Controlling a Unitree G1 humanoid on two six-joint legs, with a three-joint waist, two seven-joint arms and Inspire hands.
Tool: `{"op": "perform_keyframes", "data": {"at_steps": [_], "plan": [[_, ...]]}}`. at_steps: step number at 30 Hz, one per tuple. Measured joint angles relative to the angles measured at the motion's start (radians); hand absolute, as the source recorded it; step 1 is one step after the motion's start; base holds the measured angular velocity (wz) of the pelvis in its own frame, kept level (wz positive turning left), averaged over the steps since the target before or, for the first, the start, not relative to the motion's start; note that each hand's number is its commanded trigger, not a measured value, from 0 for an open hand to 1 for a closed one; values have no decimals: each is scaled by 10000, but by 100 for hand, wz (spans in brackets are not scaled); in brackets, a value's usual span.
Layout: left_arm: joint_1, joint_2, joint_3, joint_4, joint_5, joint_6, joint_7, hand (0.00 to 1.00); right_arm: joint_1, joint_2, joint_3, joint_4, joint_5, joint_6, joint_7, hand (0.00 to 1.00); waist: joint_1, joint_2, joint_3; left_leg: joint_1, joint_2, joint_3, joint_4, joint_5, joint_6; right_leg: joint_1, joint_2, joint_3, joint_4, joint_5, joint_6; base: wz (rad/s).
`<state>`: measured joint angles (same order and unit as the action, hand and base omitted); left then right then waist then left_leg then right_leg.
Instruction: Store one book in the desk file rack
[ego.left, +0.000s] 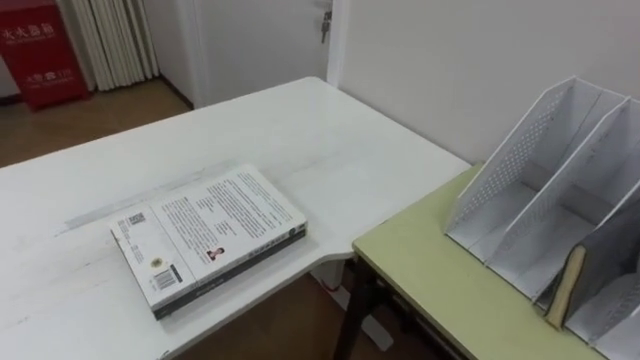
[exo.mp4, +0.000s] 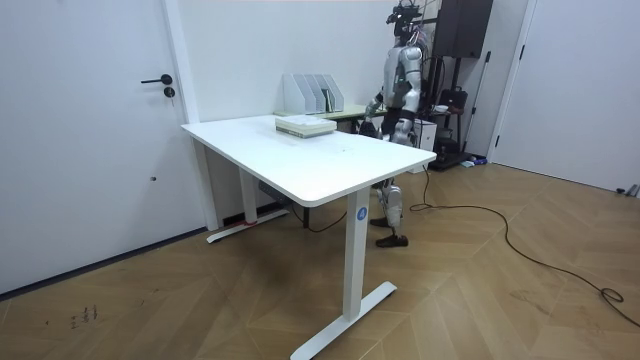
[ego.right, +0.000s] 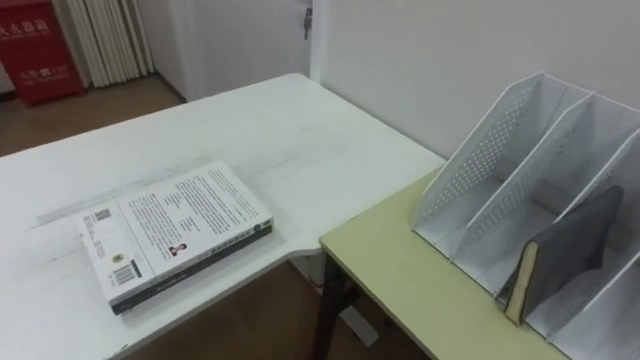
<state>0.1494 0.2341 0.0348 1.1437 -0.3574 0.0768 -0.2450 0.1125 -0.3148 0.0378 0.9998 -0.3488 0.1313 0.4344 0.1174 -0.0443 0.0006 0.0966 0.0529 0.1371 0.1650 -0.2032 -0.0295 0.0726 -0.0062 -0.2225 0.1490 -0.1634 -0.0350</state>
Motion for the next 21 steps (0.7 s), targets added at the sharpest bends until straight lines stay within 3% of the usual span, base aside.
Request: {"op": "perform_keyframes", "data": {"at_steps": [7, 13, 21], "plan": [[125, -583, 464, 188, 120, -60, 29, 0, 218, 881, -218, 2496, -549, 145, -2258, 0, -204, 512, 16, 42, -91, -2, -5, 3, 4, 57, -94, 14, 51, -120, 81, 3], [372, -644, 814, 179, 233, -35, 36, 0, 301, 1498, -456, 3286, -261, 339, -3220, 0, -586, 491, 29, 147, -114, -78, -41, 3, 4, 36, -89, 21, 191, -183, 82, -3], [408, -649, 890, 150, 292, 73, 182, 0, 355, 1718, -527, 3621, 499, 716, -3587, 0, -643, 480, 43, 318, -144, -43, -53, 1, 4, 143, -117, 216, 203, -252, 97, -2]]}}
